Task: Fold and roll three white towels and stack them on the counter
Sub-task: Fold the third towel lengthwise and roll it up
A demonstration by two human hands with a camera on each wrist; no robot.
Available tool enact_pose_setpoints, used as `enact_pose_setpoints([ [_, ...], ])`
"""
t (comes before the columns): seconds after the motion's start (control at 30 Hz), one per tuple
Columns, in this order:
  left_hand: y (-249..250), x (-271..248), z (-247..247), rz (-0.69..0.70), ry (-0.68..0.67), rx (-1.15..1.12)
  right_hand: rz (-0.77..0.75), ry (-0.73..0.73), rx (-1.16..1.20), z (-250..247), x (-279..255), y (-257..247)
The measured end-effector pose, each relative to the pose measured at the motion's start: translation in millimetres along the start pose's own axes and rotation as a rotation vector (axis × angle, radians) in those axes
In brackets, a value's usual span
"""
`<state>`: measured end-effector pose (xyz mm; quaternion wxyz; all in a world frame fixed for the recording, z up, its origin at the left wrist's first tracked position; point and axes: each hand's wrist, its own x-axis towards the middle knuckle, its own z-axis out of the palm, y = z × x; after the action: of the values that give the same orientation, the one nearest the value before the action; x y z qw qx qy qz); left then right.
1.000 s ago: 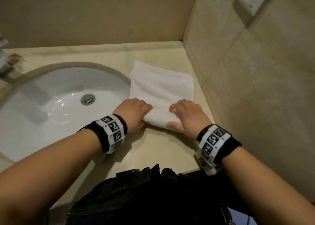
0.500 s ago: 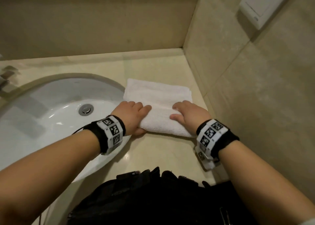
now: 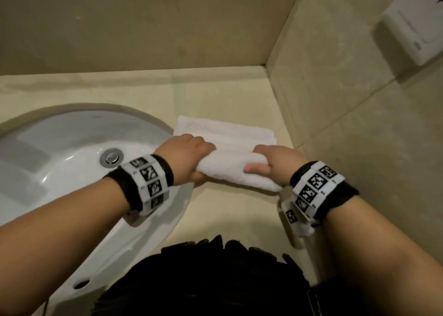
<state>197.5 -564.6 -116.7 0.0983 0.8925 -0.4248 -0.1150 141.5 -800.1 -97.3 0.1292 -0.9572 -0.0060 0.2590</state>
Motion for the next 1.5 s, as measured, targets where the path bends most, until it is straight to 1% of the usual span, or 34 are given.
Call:
enact_pose_setpoints([
  [0.07,-13,15,-8,-0.047,-0.141,-0.112,0.004,0.217,-0.042,4,-8,1],
  [0.1,-20,21,-13,-0.082,-0.222,-0.157,-0.018,0.301,-0.062,6,-12,0],
  [0.13,-24,25,-17,-0.128,-0.296,-0.210,-0.047,0.352,-0.080,10,-16,1],
  [0.2,-29,30,-26,-0.213,-0.376,-0.309,-0.087,0.374,-0.093,15,-16,4],
  [0.23,-27,31,-29,-0.221,-0.366,-0.285,-0.075,0.348,-0.055,15,-13,7],
  [0.27,-23,30,-30,-0.181,-0.292,-0.174,-0.053,0.304,0.011,13,-7,10],
  [0.33,-13,23,-27,-0.010,0.018,0.156,-0.001,0.172,0.153,4,6,15],
  [0.37,-8,18,-23,0.069,0.125,0.292,0.027,0.091,0.190,0,12,17],
  [0.4,-4,15,-19,0.115,0.171,0.375,0.053,0.022,0.216,-3,18,18],
  [0.43,-1,13,-17,0.118,0.122,0.429,0.077,-0.013,0.242,-5,22,18],
  [0.47,0,15,-16,0.079,0.034,0.460,0.099,-0.010,0.266,-7,26,17],
  [0.5,-1,20,-18,0.023,-0.058,0.469,0.126,0.028,0.288,-9,27,17],
  [0.57,-6,37,-25,-0.020,-0.135,0.424,0.160,0.192,0.329,-11,23,17],
  [0.63,-11,51,-37,-0.039,-0.205,0.297,0.113,0.344,0.300,-8,10,15],
  [0.7,-16,59,-43,-0.068,-0.333,0.085,0.061,0.378,0.104,-2,-2,13],
  [0.77,-18,59,-43,-0.106,-0.467,-0.108,0.089,0.372,-0.144,6,-8,7],
  [0.8,-19,57,-43,-0.128,-0.497,-0.179,0.093,0.417,-0.205,11,-8,0],
  [0.83,-20,56,-43,-0.143,-0.493,-0.220,0.068,0.485,-0.216,15,-6,-9],
  [0.87,-21,55,-43,-0.147,-0.454,-0.225,0.011,0.565,-0.209,18,-2,-18],
  [0.9,-22,53,-43,-0.147,-0.385,-0.180,-0.053,0.607,-0.218,21,4,-29],
  [0.93,-23,52,-42,-0.145,-0.293,-0.083,-0.088,0.592,-0.233,24,10,-37],
  [1.0,-24,47,-37,-0.131,-0.094,0.184,-0.063,0.490,-0.222,22,22,-48],
  [1.03,-23,44,-33,-0.117,-0.046,0.304,-0.042,0.456,-0.209,20,28,-47],
  [1.07,-22,40,-28,-0.115,-0.042,0.378,-0.038,0.442,-0.211,18,33,-44],
  [1.1,-22,39,-23,-0.132,-0.062,0.395,-0.043,0.419,-0.233,15,37,-42],
  [1.17,-24,41,-20,-0.171,-0.089,0.320,-0.063,0.349,-0.284,9,41,-41],
  [1.23,-31,51,-28,-0.182,-0.118,0.190,-0.049,0.330,-0.300,1,45,-42],
  [1.27,-35,55,-32,-0.190,-0.189,0.113,-0.047,0.324,-0.298,-5,48,-42],
  [1.3,-38,58,-35,-0.206,-0.290,0.017,-0.054,0.298,-0.302,-12,51,-42],
  [1.33,-41,59,-38,-0.231,-0.385,-0.099,-0.072,0.248,-0.314,-19,55,-42],
  [1.37,-41,59,-40,-0.256,-0.450,-0.198,-0.092,0.189,-0.322,-25,57,-41],
  [1.4,-41,57,-41,-0.264,-0.466,-0.241,-0.108,0.145,-0.312,-29,58,-41],
  [1.43,-39,54,-41,-0.256,-0.425,-0.209,-0.126,0.133,-0.289,-30,60,-40],
  [1.5,-35,48,-35,-0.196,-0.187,0.056,-0.143,0.213,-0.247,-27,61,-36],
])
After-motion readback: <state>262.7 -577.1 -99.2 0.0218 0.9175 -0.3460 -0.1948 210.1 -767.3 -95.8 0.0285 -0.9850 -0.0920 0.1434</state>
